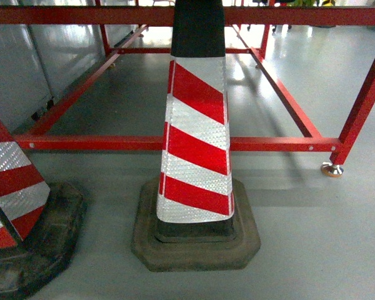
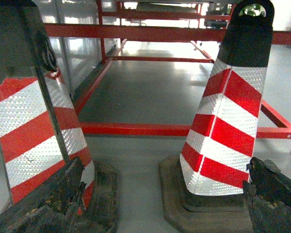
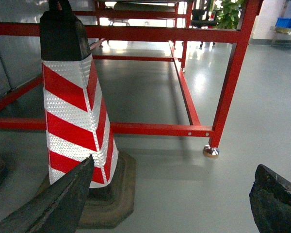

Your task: Sort blue parts and orange caps into right shelf containers

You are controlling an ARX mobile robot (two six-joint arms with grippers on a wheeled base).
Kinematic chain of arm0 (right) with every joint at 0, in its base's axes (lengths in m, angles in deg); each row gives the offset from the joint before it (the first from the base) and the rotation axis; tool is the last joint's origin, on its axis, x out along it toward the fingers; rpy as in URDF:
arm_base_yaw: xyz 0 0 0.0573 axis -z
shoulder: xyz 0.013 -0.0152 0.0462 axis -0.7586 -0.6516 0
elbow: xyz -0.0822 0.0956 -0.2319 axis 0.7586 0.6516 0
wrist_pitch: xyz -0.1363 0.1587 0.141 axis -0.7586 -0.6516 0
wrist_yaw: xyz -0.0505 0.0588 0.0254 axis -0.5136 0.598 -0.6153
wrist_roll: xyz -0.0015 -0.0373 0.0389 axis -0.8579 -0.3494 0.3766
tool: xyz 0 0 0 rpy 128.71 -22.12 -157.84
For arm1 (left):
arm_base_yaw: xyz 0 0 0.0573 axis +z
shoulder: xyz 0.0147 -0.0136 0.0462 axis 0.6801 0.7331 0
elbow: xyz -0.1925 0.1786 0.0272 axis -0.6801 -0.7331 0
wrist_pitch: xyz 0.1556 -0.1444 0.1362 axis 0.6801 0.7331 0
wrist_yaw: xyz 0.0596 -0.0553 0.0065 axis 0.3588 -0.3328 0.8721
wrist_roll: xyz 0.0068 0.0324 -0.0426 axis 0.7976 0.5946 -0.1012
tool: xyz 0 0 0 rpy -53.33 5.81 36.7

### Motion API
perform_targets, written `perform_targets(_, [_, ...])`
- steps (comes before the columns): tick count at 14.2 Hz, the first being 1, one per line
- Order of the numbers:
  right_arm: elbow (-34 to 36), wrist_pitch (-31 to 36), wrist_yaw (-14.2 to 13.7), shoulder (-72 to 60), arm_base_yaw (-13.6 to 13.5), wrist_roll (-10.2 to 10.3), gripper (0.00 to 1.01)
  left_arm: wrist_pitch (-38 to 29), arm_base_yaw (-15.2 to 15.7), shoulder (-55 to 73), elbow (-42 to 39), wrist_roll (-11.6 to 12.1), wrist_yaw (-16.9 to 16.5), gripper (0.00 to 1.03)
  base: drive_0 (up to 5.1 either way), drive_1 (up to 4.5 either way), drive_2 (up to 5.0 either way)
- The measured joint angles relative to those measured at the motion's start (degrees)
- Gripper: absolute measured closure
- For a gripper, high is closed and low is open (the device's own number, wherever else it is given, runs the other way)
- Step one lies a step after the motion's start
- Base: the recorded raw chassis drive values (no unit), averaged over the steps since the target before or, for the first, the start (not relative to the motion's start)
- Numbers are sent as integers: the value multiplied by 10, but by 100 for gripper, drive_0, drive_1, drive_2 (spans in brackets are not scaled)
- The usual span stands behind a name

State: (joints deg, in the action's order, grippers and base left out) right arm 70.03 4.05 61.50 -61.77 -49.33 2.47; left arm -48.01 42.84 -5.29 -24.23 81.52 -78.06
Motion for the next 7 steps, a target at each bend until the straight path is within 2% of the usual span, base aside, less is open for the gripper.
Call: perform_targets(7, [0,0,0,0,0,0,3,0,0,0,0,0,0,5,0,0,0])
